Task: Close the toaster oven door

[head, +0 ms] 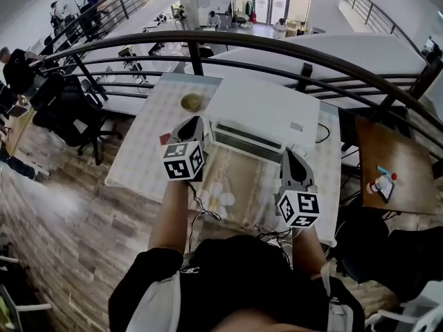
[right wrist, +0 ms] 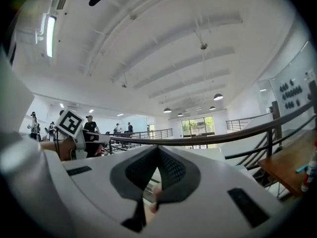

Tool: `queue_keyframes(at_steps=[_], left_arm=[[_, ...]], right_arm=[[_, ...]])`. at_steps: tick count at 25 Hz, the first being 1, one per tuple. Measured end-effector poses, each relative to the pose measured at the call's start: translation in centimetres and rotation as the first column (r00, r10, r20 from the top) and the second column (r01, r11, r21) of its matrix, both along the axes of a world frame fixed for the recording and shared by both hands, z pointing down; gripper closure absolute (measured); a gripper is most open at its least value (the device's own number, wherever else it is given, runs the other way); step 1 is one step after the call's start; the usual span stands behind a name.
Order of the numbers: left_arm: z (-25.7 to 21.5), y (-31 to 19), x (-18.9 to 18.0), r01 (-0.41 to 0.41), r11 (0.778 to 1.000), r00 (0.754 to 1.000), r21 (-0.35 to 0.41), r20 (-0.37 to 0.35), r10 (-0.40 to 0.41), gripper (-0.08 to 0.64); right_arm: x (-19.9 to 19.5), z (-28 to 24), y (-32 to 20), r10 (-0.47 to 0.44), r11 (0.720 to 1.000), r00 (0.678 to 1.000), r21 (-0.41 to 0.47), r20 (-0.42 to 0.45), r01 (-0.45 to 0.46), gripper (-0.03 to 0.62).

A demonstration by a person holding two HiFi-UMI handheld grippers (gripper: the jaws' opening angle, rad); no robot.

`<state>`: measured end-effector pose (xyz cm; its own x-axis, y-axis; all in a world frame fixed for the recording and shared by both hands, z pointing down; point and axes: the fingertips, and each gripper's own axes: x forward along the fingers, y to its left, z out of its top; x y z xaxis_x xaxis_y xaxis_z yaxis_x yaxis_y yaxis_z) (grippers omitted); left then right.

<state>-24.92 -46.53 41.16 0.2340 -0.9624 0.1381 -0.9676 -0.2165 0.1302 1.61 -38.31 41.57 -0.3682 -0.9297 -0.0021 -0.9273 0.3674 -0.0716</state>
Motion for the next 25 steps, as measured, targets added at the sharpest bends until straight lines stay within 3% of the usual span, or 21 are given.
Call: queue_keyframes(at_steps=[4,8,11,17,25], left_arm=[[-3.2,4.8,-0.5,0.027,0.994,1.000,0.110,0.012,-0.028,0.538],[-4.0,9.3,0.0,0.052,0.985,0.996,0.165,0.056,-0.063,0.541],[-3.5,11.6,0.5,0.056,0.984,0.992,0.168,0.101,-0.073,0.543],[-2.5,14.2,0.6,0.058,0.991,0.996,0.123,0.054,-0.065,0.543],[-3.3,15.0,0.3,0.094,0.986,0.991,0.137,0.086,-0.106,0.543]], right_arm=[[-1.7,-1.0,-0.5,-0.032,0.999,0.999,0.029,-0.002,0.032,0.594],[-3.3,-1.6,-0.3,-0.080,0.996,0.997,0.041,0.000,0.080,0.595],[-4.4,-1.7,0.3,-0.117,0.992,0.993,0.046,0.012,0.116,0.594],[-5.3,-1.4,0.9,-0.142,0.989,0.990,0.031,0.025,0.142,0.594],[-5.0,-1.7,0.9,-0.151,0.988,0.988,0.025,0.033,0.150,0.594]])
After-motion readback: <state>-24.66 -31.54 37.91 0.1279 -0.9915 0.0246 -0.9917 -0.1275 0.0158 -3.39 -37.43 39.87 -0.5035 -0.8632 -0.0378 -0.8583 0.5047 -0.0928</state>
